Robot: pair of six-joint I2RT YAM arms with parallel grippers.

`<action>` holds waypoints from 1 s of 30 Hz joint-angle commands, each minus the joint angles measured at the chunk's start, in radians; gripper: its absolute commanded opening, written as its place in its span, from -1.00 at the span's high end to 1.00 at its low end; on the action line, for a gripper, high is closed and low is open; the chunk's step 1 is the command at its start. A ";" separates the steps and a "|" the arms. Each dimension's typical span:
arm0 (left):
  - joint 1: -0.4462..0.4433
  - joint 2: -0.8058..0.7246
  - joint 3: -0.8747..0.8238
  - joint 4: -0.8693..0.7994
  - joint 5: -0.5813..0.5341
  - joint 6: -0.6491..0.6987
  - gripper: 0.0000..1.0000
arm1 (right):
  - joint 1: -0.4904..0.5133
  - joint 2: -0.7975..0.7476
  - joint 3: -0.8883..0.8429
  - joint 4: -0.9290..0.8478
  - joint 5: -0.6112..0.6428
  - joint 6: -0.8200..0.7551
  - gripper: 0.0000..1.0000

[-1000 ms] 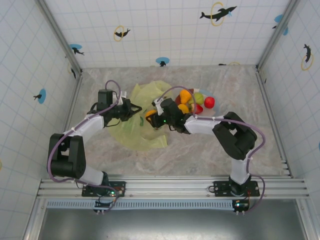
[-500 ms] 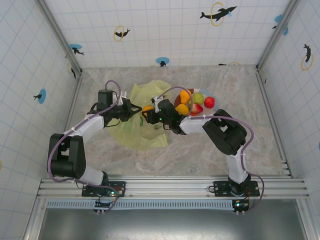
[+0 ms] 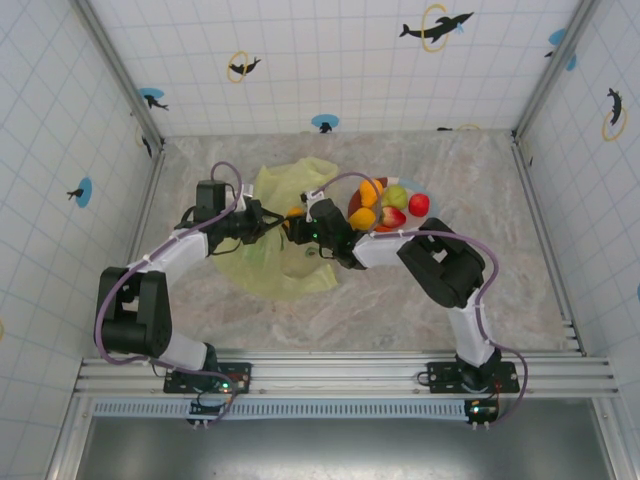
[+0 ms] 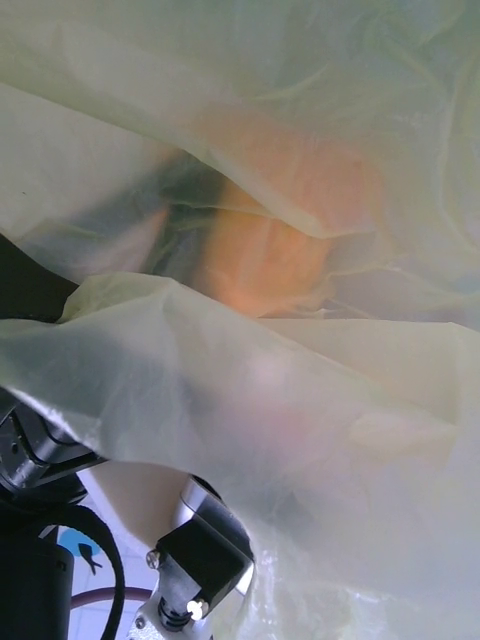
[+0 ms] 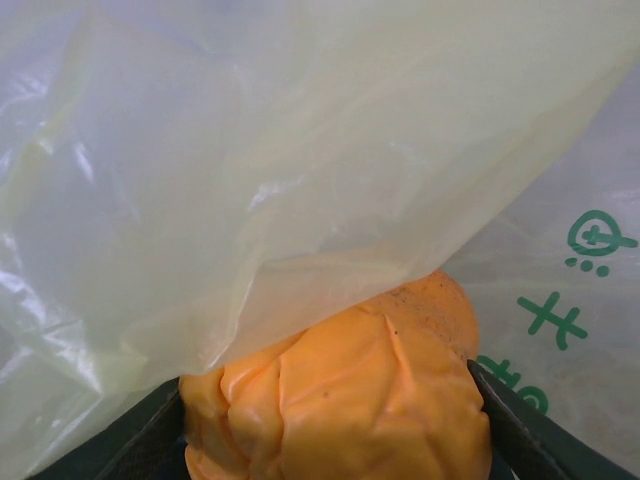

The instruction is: Place the fruits into the plastic bag

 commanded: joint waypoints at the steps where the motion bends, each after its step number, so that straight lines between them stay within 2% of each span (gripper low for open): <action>1: 0.009 -0.013 -0.008 0.026 0.029 -0.013 1.00 | 0.008 -0.014 -0.007 0.071 0.049 0.011 -0.20; 7: 0.009 -0.018 -0.012 0.030 0.035 -0.014 1.00 | 0.010 0.007 0.006 0.075 0.040 -0.006 -0.20; 14: 0.009 -0.027 -0.012 0.039 0.039 -0.016 1.00 | 0.023 0.071 0.087 -0.059 0.210 0.031 -0.21; 20: 0.009 -0.024 -0.013 0.048 0.045 -0.017 1.00 | 0.045 0.151 0.179 -0.055 0.213 0.083 -0.25; 24: 0.009 -0.024 -0.013 0.048 0.046 -0.017 1.00 | 0.046 0.183 0.196 0.053 0.150 0.097 -0.37; 30: 0.009 -0.012 -0.013 0.041 0.045 -0.017 1.00 | 0.031 0.176 0.161 0.153 0.049 0.074 -0.69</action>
